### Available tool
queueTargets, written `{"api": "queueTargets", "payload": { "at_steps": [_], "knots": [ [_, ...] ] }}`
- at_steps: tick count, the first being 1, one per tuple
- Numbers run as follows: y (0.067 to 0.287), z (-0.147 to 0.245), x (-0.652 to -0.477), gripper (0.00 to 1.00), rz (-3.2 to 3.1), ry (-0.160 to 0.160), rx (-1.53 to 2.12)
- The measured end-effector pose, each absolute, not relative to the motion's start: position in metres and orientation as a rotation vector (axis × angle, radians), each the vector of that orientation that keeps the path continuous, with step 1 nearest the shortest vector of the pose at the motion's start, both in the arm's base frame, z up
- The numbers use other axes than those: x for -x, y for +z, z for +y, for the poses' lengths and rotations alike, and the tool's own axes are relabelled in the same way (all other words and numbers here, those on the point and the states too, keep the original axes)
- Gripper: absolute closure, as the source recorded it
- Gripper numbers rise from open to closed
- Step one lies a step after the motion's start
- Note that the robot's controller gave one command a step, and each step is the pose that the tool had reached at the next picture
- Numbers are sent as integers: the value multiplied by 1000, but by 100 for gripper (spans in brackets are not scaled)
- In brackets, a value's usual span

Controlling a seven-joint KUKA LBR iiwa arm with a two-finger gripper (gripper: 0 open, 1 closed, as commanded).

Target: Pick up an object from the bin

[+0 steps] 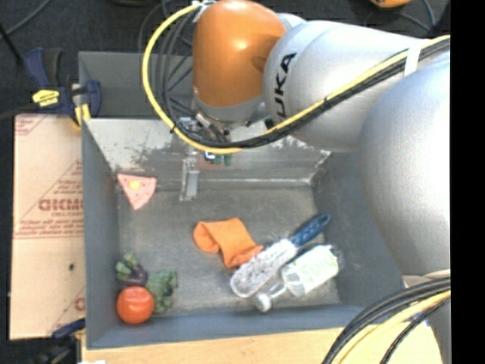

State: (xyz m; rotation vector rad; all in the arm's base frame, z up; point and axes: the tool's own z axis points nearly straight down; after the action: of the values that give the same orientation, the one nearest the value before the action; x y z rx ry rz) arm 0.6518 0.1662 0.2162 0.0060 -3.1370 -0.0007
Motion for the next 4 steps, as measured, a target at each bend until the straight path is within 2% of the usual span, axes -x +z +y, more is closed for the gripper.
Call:
{"api": "queueTargets", "payload": {
  "at_steps": [1,2,3,4],
  "knots": [
    [222,166,-653,0,-3145,-2,-3],
    [187,160,-648,0,-3150,-5,76],
    [183,129,-638,0,-3138,1,-128],
    [177,109,-639,0,-3116,1,-460]
  ]
}}
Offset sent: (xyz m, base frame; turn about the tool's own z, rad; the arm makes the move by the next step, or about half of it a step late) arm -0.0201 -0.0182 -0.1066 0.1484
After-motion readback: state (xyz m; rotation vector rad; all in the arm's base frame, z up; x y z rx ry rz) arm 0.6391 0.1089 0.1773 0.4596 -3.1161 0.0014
